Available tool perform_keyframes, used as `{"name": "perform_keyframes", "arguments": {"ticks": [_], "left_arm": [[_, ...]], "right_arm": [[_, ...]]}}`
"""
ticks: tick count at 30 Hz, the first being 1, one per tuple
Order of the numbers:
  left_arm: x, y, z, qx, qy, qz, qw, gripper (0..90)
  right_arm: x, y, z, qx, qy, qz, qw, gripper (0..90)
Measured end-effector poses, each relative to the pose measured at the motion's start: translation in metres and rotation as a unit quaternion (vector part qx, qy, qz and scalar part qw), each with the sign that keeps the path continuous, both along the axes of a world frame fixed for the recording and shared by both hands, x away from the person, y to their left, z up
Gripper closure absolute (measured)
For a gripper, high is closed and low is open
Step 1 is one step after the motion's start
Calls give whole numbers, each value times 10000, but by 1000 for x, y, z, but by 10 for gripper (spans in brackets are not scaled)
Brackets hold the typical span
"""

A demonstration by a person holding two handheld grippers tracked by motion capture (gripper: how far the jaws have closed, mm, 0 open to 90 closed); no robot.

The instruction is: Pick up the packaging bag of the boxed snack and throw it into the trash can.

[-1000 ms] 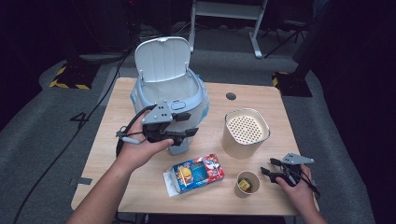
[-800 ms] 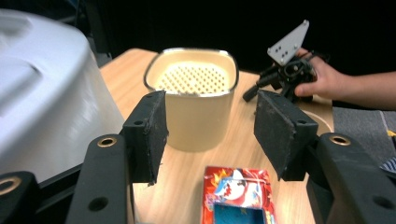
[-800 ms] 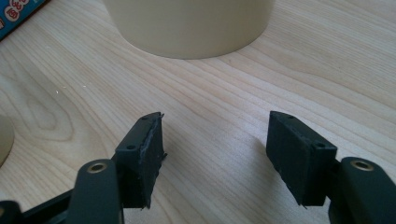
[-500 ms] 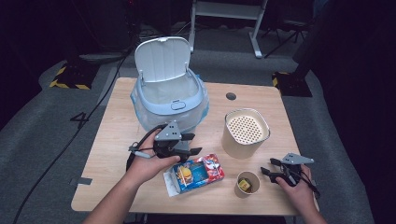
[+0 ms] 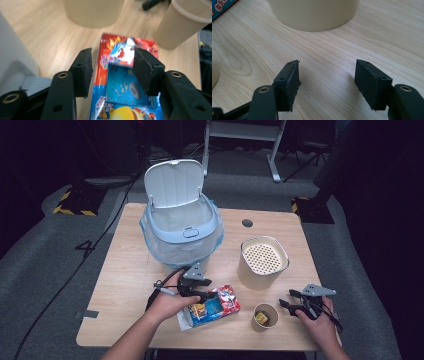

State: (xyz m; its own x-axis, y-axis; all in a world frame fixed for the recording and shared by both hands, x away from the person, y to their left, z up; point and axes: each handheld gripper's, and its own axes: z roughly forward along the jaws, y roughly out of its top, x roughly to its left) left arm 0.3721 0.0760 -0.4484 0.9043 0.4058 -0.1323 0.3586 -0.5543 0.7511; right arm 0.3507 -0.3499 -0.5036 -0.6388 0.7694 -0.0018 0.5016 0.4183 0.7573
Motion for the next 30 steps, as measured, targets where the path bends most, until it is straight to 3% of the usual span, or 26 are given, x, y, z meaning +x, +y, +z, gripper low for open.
{"name": "perform_keyframes", "arguments": {"ticks": [9,17,20,27,30], "left_arm": [[6,-7,-14,597,147,-50,9981,508],[11,-10,-19,689,396,-77,9968,500],[13,-11,-17,837,423,-87,9956,503],[15,-15,-12,979,400,-30,9944,687],[14,-15,-12,1036,387,-16,9939,725]], "right_arm": [[0,0,0,4,3,0,10000,370],[0,0,0,5,3,0,10000,369],[0,0,0,3,3,0,10000,370],[0,0,0,4,2,0,10000,369],[0,0,0,4,3,0,10000,369]]}}
